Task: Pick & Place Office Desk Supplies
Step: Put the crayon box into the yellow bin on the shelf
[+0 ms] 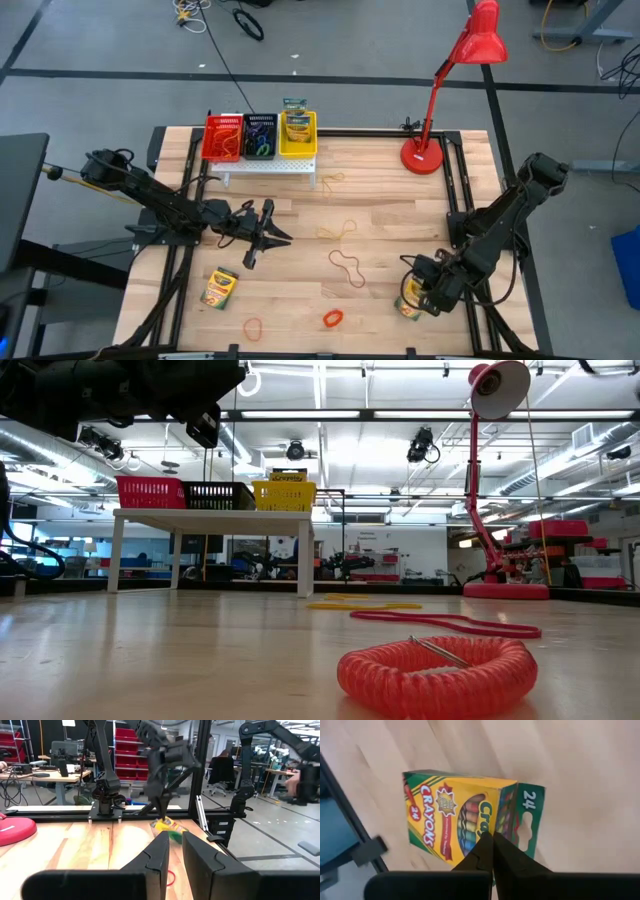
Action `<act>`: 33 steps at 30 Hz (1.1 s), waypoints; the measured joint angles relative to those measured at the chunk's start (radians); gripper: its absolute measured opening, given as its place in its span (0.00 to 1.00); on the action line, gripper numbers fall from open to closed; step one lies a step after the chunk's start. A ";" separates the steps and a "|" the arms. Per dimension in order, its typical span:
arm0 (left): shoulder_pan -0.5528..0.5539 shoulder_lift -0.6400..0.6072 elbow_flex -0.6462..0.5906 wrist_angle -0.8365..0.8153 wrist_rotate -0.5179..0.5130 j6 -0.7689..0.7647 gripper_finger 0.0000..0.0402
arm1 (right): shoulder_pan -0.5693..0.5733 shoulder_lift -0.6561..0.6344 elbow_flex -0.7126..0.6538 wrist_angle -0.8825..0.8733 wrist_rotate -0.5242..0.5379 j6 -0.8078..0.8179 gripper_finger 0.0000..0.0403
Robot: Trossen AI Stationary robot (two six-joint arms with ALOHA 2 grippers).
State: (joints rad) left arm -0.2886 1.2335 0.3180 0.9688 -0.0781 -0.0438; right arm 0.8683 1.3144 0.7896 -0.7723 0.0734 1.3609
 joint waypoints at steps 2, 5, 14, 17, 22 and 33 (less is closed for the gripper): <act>0.000 0.000 0.000 0.000 -0.024 -0.002 0.15 | -0.026 0.003 0.070 -0.090 0.044 -0.045 0.00; 0.000 0.000 0.000 -0.009 -0.095 -0.020 0.14 | -0.070 0.025 0.185 -0.251 0.137 -0.120 0.00; 0.000 0.000 0.000 -0.107 -0.276 -0.103 0.14 | -0.247 0.229 0.495 -0.524 0.485 -0.454 0.00; 0.001 -0.034 -0.011 -0.113 -0.289 -0.121 0.12 | -0.316 0.308 0.586 -0.549 0.584 -0.582 0.00; 0.023 -0.106 -0.010 -0.224 -0.344 -0.133 0.05 | -0.403 0.412 0.729 -0.544 0.735 -0.773 0.00; 0.020 0.011 0.068 -0.342 -0.424 -0.251 0.40 | -0.490 0.585 0.924 -0.353 0.915 -1.238 0.00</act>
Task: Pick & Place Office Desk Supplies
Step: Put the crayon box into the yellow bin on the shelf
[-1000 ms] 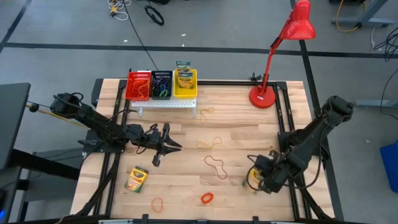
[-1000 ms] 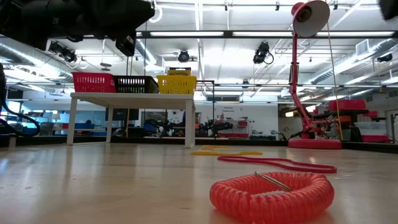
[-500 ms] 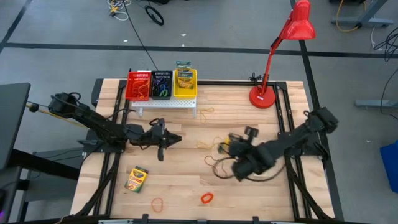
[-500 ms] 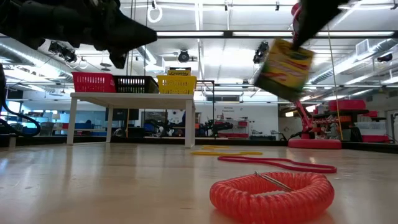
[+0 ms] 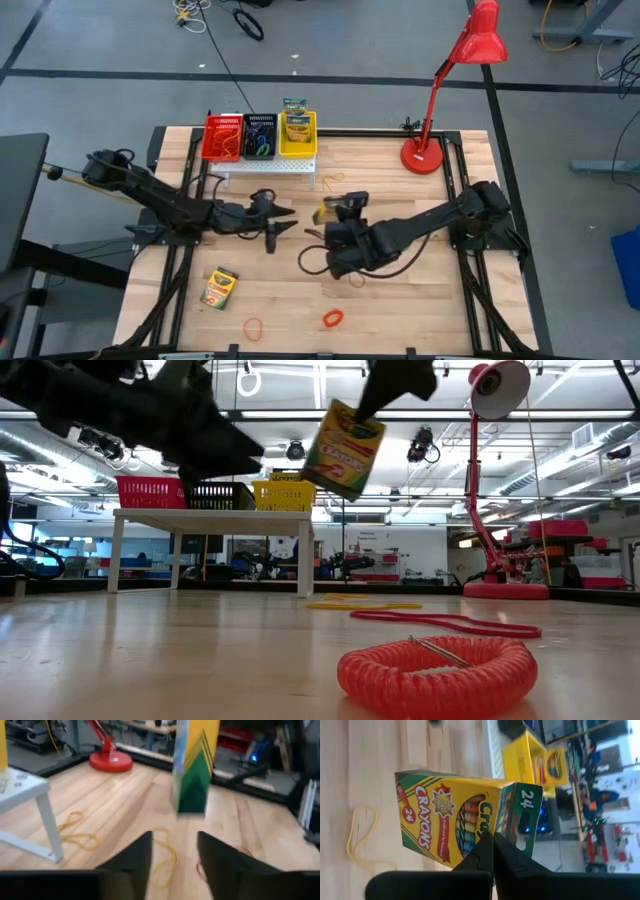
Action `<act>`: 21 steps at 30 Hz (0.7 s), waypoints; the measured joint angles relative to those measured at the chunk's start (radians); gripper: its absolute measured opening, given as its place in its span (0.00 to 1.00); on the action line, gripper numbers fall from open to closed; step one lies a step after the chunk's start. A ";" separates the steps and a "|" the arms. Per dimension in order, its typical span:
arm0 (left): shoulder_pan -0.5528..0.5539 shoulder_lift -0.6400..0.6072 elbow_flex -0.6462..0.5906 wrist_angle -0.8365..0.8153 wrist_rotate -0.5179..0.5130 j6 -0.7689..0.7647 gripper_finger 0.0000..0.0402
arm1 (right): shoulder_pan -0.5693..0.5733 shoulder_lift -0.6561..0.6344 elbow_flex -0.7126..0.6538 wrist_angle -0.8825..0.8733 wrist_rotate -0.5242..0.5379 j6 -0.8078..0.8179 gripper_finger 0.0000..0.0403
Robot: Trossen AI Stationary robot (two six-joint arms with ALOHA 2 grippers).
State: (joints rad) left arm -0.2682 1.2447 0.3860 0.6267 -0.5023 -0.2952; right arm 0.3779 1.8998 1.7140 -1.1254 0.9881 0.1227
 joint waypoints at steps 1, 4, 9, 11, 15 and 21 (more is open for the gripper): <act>0.001 0.019 0.011 0.021 -0.009 -0.002 0.46 | -0.002 0.008 0.006 0.020 0.004 -0.026 0.00; 0.000 0.072 0.037 0.067 -0.040 -0.002 0.63 | -0.007 0.018 0.009 0.075 0.004 -0.085 0.00; 0.008 0.167 0.094 0.110 -0.041 0.029 0.82 | -0.007 0.017 0.011 0.140 0.013 -0.133 0.00; 0.007 0.200 0.121 0.115 -0.053 0.050 0.85 | -0.007 0.017 0.011 0.152 0.021 -0.150 0.00; 0.006 0.243 0.168 0.123 -0.111 0.100 0.84 | -0.005 0.017 0.011 0.172 0.022 -0.165 0.00; -0.009 0.240 0.178 0.122 -0.125 0.151 0.63 | 0.001 0.017 0.011 0.174 0.011 -0.165 0.00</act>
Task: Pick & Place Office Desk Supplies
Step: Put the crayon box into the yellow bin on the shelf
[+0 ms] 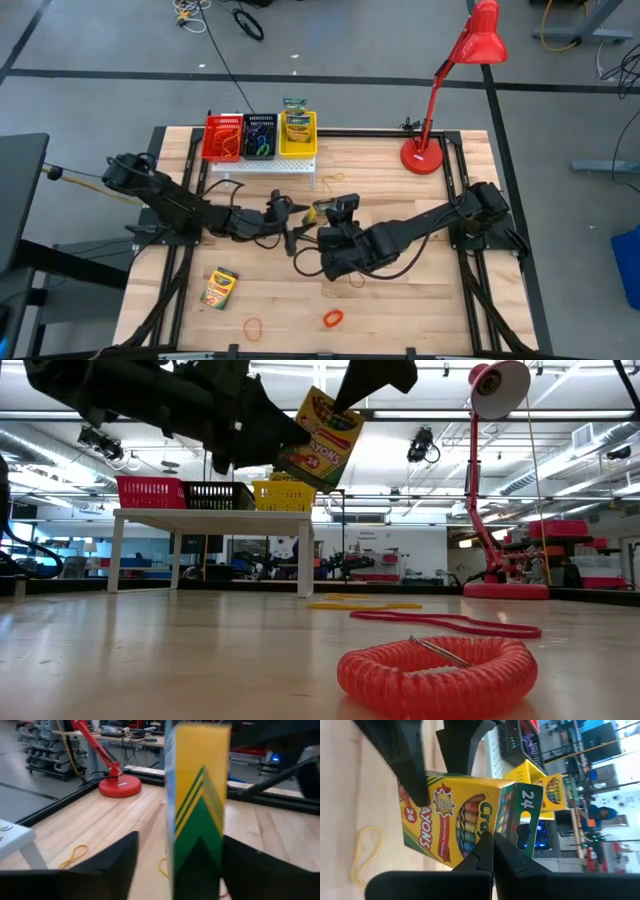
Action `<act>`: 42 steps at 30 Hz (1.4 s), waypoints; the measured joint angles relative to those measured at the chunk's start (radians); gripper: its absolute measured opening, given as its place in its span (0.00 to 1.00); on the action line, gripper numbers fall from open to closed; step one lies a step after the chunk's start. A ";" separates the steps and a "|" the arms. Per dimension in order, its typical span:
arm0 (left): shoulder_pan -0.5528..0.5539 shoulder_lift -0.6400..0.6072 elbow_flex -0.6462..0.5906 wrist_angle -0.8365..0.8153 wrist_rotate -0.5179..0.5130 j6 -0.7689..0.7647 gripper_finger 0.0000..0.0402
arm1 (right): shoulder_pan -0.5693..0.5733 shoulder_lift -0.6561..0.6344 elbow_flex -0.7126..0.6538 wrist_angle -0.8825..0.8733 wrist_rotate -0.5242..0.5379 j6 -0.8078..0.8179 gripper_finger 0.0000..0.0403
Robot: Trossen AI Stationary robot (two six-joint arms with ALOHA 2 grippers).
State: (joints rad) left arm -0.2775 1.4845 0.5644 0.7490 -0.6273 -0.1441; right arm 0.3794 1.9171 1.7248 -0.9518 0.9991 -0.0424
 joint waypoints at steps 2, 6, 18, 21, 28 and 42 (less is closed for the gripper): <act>-0.009 -0.001 0.000 0.003 0.001 0.014 0.53 | 0.000 0.000 0.000 0.006 -0.020 0.002 0.00; -0.025 -0.001 0.000 0.001 -0.003 0.054 0.34 | -0.003 0.000 0.000 0.034 -0.052 0.001 0.01; -0.029 -0.034 -0.207 0.315 0.024 0.140 0.31 | -0.022 -0.057 0.002 0.136 -0.133 0.115 0.33; -0.020 -0.034 -0.258 0.379 0.061 0.174 0.32 | -0.062 -0.095 0.002 0.175 -0.255 0.131 0.40; 0.069 -0.034 -0.344 0.520 0.200 0.218 0.31 | -0.244 -0.141 0.004 0.323 -0.626 0.073 0.59; 0.235 -0.034 -0.405 0.591 0.394 0.231 0.31 | -0.423 0.094 0.410 -0.027 -1.005 -0.072 0.71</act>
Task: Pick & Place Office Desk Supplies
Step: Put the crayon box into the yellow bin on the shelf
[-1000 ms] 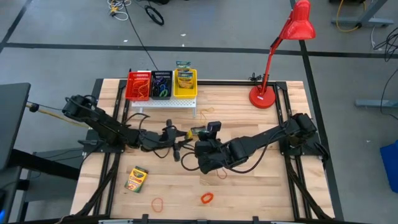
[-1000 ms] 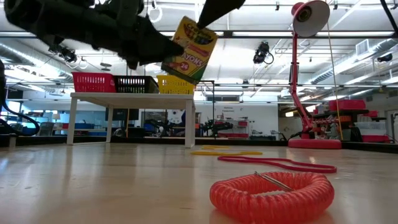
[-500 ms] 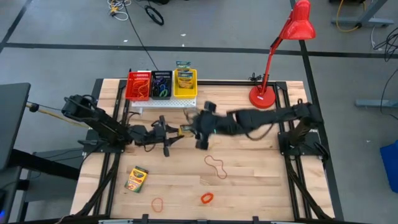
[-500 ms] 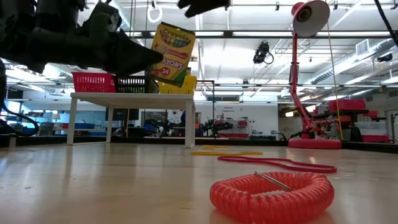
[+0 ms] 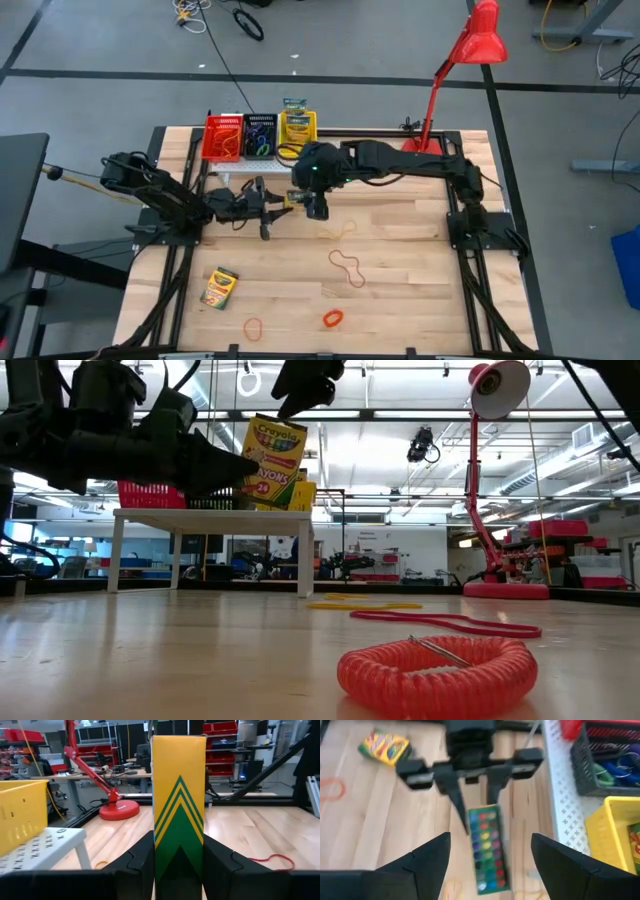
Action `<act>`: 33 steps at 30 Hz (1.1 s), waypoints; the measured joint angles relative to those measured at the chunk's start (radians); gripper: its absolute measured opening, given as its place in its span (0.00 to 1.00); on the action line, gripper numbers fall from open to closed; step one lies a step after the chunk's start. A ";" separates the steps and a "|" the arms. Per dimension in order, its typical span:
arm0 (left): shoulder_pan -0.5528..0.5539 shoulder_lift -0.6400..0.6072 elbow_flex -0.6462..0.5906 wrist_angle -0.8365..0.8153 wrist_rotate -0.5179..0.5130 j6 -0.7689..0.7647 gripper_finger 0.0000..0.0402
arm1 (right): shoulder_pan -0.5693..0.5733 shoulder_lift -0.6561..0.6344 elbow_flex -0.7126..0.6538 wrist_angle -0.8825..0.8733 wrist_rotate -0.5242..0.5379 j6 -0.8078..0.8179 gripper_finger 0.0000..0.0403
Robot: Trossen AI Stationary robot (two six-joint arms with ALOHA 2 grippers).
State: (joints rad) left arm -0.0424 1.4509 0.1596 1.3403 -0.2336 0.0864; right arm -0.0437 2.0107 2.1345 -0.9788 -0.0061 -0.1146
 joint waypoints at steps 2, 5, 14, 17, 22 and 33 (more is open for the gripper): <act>0.019 0.000 0.000 0.002 0.035 -0.004 0.31 | 0.000 0.025 0.034 -0.027 -0.004 -0.023 0.71; 0.044 0.000 0.000 0.004 0.078 -0.016 0.31 | -0.006 0.045 0.042 -0.051 -0.016 -0.048 0.71; 0.057 0.000 0.000 0.015 0.113 -0.019 0.31 | -0.021 0.081 0.035 -0.060 -0.028 -0.059 0.67; 0.057 0.000 0.000 0.018 0.107 -0.023 0.31 | -0.019 0.080 0.035 -0.057 -0.043 -0.064 0.61; 0.057 0.000 0.000 0.047 0.093 -0.035 0.31 | -0.019 0.080 0.035 -0.058 -0.044 -0.078 0.49; 0.057 0.000 0.001 0.076 0.076 -0.071 0.33 | -0.022 0.079 0.035 -0.056 -0.038 -0.118 0.34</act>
State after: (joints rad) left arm 0.0143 1.4509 0.1604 1.4168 -0.1573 0.0153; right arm -0.0656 2.0896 2.1696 -1.0348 -0.0444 -0.2323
